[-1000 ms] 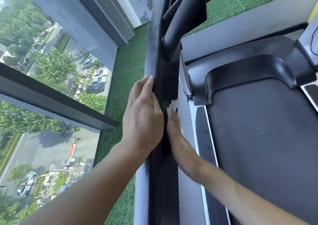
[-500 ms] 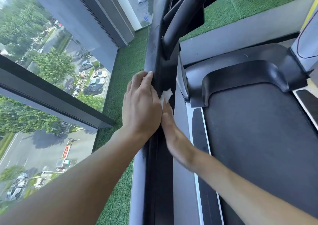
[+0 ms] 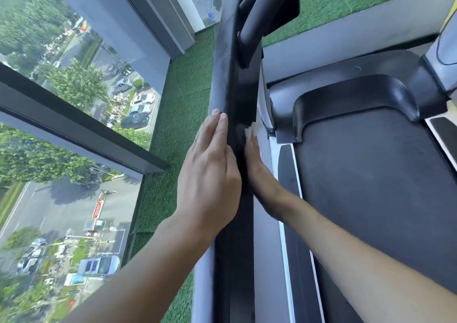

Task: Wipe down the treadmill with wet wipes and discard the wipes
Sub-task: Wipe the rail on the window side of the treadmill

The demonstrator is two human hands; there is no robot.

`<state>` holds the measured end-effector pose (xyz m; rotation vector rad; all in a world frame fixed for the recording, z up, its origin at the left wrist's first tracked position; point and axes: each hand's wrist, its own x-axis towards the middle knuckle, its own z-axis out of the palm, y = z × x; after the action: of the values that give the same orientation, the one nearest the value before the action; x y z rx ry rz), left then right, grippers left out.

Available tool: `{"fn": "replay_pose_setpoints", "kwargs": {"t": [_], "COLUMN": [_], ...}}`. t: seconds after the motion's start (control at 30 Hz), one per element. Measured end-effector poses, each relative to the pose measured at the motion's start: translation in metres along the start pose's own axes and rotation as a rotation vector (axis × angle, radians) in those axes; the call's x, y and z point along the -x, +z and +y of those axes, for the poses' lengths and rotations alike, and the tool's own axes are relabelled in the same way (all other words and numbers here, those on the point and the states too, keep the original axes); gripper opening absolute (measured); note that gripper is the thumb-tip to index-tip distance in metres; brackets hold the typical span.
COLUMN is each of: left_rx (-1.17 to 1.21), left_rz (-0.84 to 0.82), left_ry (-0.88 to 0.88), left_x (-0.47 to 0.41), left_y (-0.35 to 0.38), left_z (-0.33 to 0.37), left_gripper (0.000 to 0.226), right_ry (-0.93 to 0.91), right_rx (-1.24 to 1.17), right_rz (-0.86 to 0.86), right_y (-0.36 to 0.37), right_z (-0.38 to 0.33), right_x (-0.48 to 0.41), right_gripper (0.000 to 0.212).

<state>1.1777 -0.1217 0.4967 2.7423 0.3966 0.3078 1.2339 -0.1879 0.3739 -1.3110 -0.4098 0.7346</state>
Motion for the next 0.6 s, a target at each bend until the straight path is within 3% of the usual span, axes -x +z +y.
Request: {"fn": "replay_pose_setpoints", "kwargs": {"t": [0.13,0.3,0.5,0.6], "left_rx": [0.015,0.008,0.026,0.032], "left_rz": [0.006,-0.001,0.019,0.019], "left_ry": [-0.007,0.000,0.003,0.001], "left_x": [0.001,0.001,0.000,-0.001], "left_y": [0.000,-0.001,0.000,0.000], "left_z": [0.000,0.001,0.000,-0.001], "left_gripper": [0.063,0.062,0.061,0.061], "right_ry": [0.043,0.054,0.082,0.054], "right_rx": [-0.045,-0.060,-0.052,-0.089], "right_rz": [-0.004,0.018,-0.024,-0.004], "right_y": [0.021,0.002,0.024,0.013], "right_z": [0.009,0.010,0.013,0.008], "right_x": [0.044,0.002,0.061,0.042], "right_gripper": [0.093,0.090,0.083,0.077]}}
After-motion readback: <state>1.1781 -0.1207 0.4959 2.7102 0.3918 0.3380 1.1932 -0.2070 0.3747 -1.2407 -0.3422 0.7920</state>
